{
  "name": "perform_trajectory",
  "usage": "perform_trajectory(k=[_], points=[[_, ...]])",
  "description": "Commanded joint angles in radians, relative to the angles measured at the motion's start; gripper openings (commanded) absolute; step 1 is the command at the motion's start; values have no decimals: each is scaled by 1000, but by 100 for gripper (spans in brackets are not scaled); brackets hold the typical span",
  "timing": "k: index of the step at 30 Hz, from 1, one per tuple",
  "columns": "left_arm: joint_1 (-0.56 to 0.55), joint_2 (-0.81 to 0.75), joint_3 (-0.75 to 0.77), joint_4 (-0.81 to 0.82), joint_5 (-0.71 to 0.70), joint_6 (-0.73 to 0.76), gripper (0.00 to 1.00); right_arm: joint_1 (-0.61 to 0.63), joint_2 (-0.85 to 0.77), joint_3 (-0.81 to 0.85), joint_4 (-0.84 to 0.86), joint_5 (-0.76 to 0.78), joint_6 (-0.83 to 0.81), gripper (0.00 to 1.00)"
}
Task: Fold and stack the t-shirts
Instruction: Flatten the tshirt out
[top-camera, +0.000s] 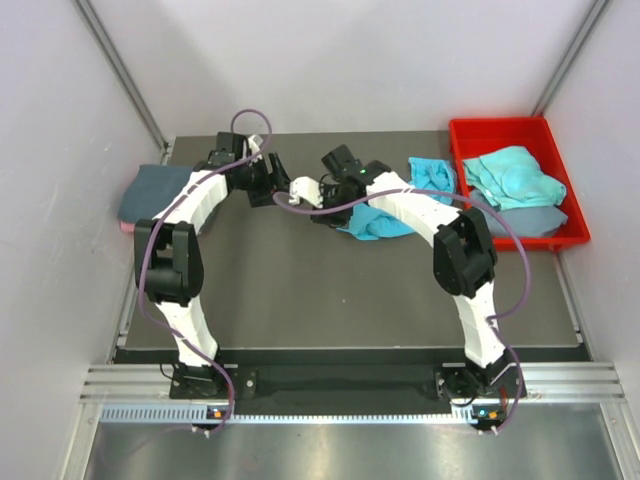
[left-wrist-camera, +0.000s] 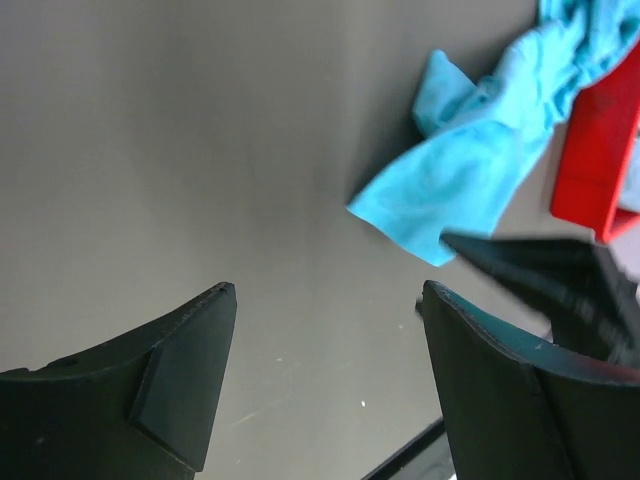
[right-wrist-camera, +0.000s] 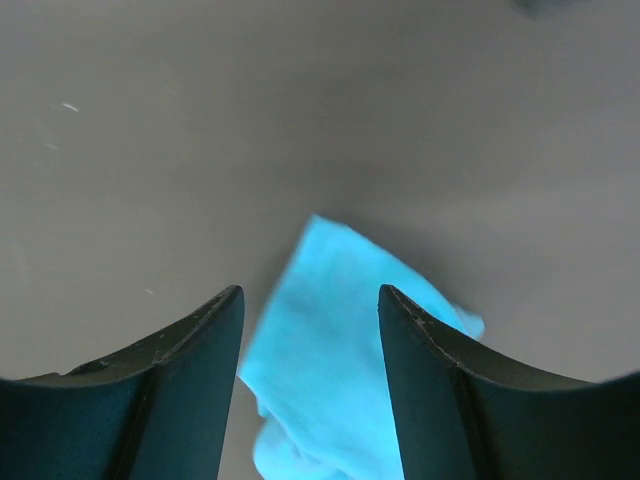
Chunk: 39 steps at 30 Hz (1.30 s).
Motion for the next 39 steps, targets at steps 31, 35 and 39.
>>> perform_trajectory(k=[31, 35, 39], points=[[159, -104, -32, -14, -64, -18, 79, 43, 176, 98, 156, 272, 9, 8], [159, -101, -38, -8, -60, -24, 79, 42, 177, 130, 144, 268, 12, 9], [157, -102, -41, -3, -53, -27, 79, 42, 206, 150, 117, 283, 14, 30]])
